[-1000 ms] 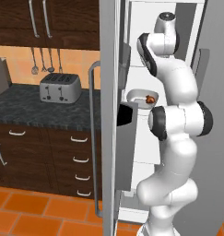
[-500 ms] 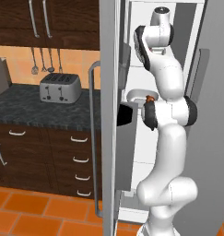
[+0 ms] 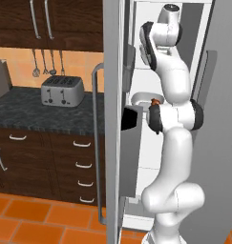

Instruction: Take the meat container that has the chicken drumstick and place it on the second highest rack of the freezer. Then take the vegetable container that has the tomato and potato and place it on the highest rack of the freezer.

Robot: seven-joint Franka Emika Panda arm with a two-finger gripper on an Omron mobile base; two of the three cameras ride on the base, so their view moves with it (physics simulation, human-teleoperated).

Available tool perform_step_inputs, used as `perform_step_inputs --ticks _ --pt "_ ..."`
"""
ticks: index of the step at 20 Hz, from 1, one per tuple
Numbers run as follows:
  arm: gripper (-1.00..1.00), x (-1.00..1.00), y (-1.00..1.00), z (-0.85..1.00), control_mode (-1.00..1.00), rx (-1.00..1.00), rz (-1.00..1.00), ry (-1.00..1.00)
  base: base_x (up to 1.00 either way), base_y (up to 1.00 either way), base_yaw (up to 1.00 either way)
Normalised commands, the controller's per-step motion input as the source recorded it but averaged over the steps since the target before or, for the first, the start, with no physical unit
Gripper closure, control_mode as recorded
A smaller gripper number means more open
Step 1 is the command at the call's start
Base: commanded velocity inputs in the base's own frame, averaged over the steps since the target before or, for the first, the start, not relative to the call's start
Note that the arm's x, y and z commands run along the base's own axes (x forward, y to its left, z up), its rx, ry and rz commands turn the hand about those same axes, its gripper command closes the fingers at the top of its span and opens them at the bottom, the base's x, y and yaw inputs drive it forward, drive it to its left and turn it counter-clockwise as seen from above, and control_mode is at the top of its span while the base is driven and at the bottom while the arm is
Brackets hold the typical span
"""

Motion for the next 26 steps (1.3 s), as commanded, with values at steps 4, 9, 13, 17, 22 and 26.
perform_step_inputs --ticks 4,9,13,17,22,26 --pt "-1.00 0.00 0.11 -0.44 -1.00 0.00 0.08 -0.43 0.00 0.00 0.00" --pt "-1.00 0.00 0.10 -0.29 -1.00 -0.06 0.05 -0.52 0.00 0.00 0.00" --pt "-1.00 -0.21 0.15 0.37 -1.00 -0.09 0.00 -0.23 0.00 0.00 0.00" --pt "-1.00 -0.51 0.02 0.97 -1.00 -0.10 0.00 -0.15 0.00 0.00 0.00" --pt "-1.00 -0.76 0.00 0.67 -1.00 -0.04 0.00 -0.10 0.00 0.00 0.00" --pt "-1.00 -1.00 0.00 0.06 -1.00 0.00 -0.01 -0.08 0.00 0.00 0.00"
